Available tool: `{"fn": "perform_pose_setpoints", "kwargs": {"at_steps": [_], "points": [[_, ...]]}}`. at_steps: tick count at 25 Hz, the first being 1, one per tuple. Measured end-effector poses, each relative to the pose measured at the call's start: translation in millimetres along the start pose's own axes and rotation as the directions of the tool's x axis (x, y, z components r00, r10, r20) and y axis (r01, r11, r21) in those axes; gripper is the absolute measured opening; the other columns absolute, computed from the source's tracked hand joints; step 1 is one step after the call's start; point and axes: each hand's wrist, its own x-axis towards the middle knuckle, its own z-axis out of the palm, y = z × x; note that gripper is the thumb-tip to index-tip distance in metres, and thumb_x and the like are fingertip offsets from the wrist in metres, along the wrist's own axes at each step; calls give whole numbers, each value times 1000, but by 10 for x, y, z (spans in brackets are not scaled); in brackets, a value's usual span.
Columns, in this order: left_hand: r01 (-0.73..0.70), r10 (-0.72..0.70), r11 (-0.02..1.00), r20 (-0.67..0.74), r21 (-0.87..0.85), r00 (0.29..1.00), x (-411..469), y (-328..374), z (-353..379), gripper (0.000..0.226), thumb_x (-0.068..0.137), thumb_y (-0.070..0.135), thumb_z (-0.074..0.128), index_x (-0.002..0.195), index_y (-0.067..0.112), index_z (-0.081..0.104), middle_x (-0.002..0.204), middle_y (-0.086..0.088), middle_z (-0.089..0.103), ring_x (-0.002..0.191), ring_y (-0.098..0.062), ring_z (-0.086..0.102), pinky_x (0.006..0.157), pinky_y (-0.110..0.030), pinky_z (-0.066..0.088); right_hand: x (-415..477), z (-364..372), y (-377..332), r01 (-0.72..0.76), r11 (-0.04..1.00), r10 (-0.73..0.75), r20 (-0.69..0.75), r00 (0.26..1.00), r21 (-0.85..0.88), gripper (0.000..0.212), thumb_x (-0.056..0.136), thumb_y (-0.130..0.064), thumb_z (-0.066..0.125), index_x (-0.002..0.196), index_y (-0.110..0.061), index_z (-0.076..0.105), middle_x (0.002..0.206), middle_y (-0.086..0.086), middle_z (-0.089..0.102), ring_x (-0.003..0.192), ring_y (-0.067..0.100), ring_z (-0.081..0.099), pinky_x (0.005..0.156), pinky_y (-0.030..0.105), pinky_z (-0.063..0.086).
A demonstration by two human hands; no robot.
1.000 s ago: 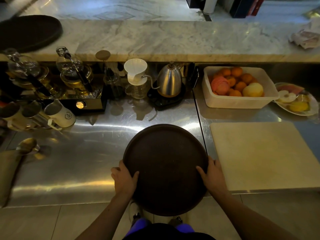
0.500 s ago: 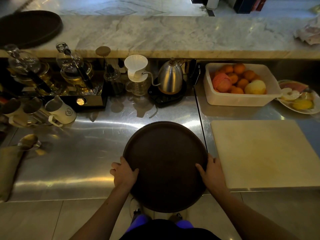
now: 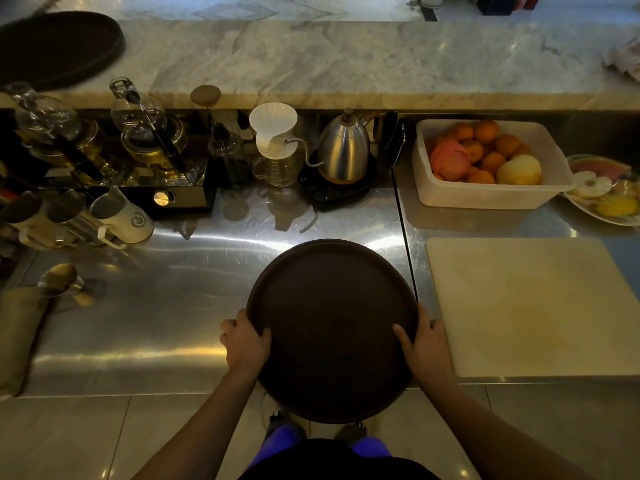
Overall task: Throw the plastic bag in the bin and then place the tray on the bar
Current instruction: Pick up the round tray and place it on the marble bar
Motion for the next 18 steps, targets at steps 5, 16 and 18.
{"fn": "perform_pose_setpoints", "kwargs": {"at_steps": [5, 16, 18], "points": [[-70, 70, 997, -25, -18, 997, 17, -91, 40, 47, 90, 7, 55, 135, 8, 40, 126, -23, 49, 111, -39, 55, 93, -50, 50, 22, 44, 22, 50, 987, -50, -3, 999, 151, 59, 95, -44, 50, 146, -28, 26, 127, 9, 57, 107, 29, 62, 87, 42, 53], [-153, 153, 988, -9, -9, 988, -9, -199, 60, 52, 97, 12, 40, 146, 24, 24, 119, -21, 49, 95, -36, 60, 78, -43, 51, 88, 128, -48, -91, 991, 84, -79, 993, -96, 39, 101, -42, 29, 130, -17, 40, 93, 5, 62, 78, 26, 64, 67, 40, 53], [-153, 153, 988, 4, -9, 988, 30, -212, 78, 51, 99, 16, 38, 146, 25, 22, 117, -19, 48, 94, -36, 60, 75, -40, 49, 107, 153, -63, -147, 975, 134, -86, 987, -167, 37, 101, -43, 29, 115, -12, 45, 80, 3, 58, 71, 25, 62, 65, 39, 52]]}}
